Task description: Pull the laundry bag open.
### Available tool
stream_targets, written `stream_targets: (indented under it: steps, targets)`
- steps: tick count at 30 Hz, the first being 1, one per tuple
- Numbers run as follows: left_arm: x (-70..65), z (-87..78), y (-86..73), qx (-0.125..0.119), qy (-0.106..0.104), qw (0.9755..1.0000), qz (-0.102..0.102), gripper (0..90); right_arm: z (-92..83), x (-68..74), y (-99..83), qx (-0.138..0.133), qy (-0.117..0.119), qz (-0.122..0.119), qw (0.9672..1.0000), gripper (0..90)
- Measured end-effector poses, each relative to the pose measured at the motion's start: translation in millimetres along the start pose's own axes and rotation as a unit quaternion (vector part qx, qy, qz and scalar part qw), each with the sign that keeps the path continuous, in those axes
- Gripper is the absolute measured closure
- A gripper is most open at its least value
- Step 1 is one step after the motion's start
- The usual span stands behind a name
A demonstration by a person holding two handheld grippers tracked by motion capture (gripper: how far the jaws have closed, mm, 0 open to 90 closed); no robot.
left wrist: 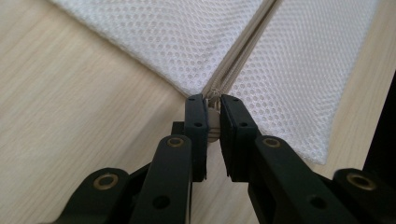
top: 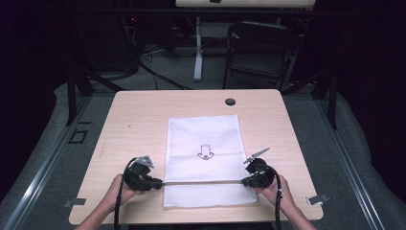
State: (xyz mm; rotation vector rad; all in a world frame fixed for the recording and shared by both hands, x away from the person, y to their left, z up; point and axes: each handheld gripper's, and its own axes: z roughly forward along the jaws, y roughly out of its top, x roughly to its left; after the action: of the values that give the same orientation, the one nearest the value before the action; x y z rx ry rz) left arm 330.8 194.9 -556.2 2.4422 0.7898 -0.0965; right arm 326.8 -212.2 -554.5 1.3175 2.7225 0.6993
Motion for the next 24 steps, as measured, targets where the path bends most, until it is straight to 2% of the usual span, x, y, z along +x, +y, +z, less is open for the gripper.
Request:
stream_targets:
  steps: [1,3,4,5,6,7,8,9,12,13,14,15,17,19,21,24]
  targets:
    - [0.0,0.0,1.5,0.002,0.002,1.0000,0.004,81.8,-0.2,1.3,1.2,0.004,0.000,-0.005,1.0000,90.0]
    - [2.7,-0.6,1.6,-0.002,0.002,1.0000,-0.002,81.7,-0.6,1.5,1.9,0.009,-0.005,-0.007,0.9999,90.0]
    - [3.9,-1.3,0.9,-0.007,0.000,1.0000,-0.007,81.7,-0.2,0.8,1.2,0.003,0.003,-0.006,1.0000,90.0]
    - [3.7,-1.8,0.7,-0.007,-0.001,0.9999,-0.009,81.6,-0.9,-0.2,0.7,0.005,-0.001,-0.011,0.9999,90.0]
    - [3.0,-1.9,1.0,-0.007,0.001,0.9999,-0.009,81.6,-0.1,-0.4,-0.3,-0.002,0.002,-0.004,1.0000,90.0]
    - [1.9,-1.9,1.6,-0.005,0.002,1.0000,-0.007,81.5,-1.0,-0.8,0.2,0.004,0.001,-0.010,0.9999,90.0]
    - [1.2,-1.6,2.2,-0.003,0.004,1.0000,-0.004,81.4,0.7,1.6,-0.1,-0.007,-0.001,-0.008,0.9999,90.0]
    - [0.8,-1.7,2.6,-0.002,0.004,1.0000,-0.004,81.4,-0.6,1.5,0.5,0.001,-0.004,-0.018,0.9998,90.0]
    - [2.3,-2.2,2.2,-0.009,0.000,0.9999,-0.010,80.4,-0.1,1.5,-0.3,-0.007,0.004,-0.016,0.9998,89.9]
    - [2.5,-2.8,2.1,-0.011,-0.003,0.9999,-0.010,79.9,-1.0,0.5,0.0,-0.002,0.005,-0.023,0.9997,82.5]
    - [2.9,-3.3,2.7,-0.008,-0.003,0.9999,-0.012,76.5,-0.5,2.2,0.7,-0.005,0.016,-0.026,0.9995,80.6]
    - [3.0,-3.8,3.1,-0.010,-0.008,0.9998,-0.013,72.9,-0.1,5.2,1.6,-0.003,0.003,-0.034,0.9994,77.7]
    - [2.0,-4.7,4.3,-0.013,-0.009,0.9998,-0.012,70.5,-0.1,10.1,3.4,-0.003,0.003,-0.040,0.9992,72.0]
    - [1.3,-6.5,6.0,-0.018,-0.009,0.9996,-0.018,60.1,-1.3,13.9,5.0,-0.003,-0.003,-0.049,0.9988,64.8]
    - [0.8,-10.2,7.3,-0.022,-0.001,0.9996,-0.020,51.2,-7.1,16.1,6.6,-0.013,-0.008,-0.055,0.9983,57.1]
    - [1.2,-18.6,9.4,-0.036,0.013,0.9986,-0.036,39.1,-17.1,16.1,6.2,-0.033,-0.011,-0.045,0.9984,40.7]
